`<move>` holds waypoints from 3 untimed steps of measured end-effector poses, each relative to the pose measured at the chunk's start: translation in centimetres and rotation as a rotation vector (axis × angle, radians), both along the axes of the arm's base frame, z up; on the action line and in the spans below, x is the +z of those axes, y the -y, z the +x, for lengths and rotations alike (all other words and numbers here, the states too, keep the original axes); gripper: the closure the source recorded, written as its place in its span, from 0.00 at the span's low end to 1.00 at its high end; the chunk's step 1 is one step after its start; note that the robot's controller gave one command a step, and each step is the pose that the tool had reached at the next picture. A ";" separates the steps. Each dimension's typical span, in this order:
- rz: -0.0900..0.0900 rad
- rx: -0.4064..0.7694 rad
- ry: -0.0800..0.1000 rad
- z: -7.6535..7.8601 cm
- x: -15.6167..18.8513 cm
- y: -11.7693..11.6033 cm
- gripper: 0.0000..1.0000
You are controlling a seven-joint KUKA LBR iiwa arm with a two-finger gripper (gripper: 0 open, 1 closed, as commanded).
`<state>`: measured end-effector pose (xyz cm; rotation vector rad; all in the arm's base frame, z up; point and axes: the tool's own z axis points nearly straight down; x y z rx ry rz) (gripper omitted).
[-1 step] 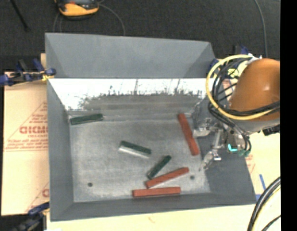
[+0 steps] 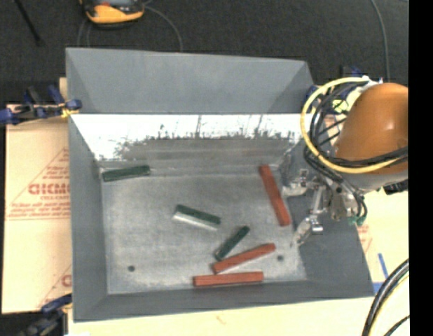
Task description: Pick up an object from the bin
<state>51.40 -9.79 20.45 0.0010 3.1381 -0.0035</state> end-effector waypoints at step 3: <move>0.004 0.638 -0.004 -4.1 -7.0 -7.5 0.00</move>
Offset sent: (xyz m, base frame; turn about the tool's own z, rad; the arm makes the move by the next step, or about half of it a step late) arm -0.0075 0.0585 -0.0633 -0.6100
